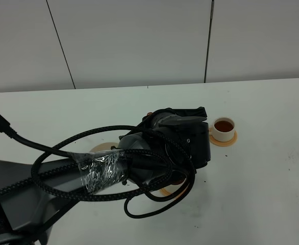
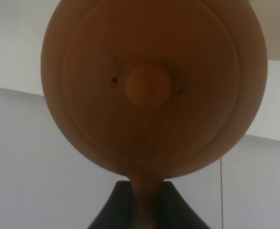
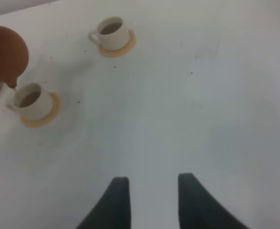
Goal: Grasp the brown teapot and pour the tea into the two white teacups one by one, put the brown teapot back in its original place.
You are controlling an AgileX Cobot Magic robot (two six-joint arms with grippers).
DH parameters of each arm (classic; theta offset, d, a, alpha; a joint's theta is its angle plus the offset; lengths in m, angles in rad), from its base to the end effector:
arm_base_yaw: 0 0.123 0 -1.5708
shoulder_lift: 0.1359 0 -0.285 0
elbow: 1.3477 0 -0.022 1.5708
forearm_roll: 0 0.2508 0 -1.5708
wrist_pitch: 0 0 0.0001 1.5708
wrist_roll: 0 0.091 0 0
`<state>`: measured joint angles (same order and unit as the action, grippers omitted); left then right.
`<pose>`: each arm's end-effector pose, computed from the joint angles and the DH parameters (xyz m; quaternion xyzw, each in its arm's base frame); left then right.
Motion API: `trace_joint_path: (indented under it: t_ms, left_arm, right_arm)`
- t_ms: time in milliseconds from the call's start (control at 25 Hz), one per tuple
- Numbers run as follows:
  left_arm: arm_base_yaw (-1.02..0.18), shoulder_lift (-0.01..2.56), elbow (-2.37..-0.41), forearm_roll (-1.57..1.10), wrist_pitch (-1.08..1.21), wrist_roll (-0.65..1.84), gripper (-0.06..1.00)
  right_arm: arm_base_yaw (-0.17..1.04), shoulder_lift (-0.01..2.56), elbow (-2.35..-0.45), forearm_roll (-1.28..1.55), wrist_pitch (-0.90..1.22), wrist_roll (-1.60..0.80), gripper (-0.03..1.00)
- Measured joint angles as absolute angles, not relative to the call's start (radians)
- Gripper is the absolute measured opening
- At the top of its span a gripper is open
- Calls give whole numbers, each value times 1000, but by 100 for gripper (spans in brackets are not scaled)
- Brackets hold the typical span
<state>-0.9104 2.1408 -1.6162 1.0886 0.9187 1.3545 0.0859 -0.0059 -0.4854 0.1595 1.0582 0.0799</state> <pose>0.3311 -0.3217 0.1998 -0.8840 -0.1181 -0.4522 0.0081 -0.0056 0.0122 0.2743 -0.0052 0.8521 0.1222 0.5089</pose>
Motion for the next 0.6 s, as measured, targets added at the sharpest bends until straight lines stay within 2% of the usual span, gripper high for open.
trace_joint_path:
  t_ms: [600]
  left_arm:
    - [-910,2141,-1616,1102,911,1364,17]
  right_arm:
    - [86,-6,-485,160,1058,80,24]
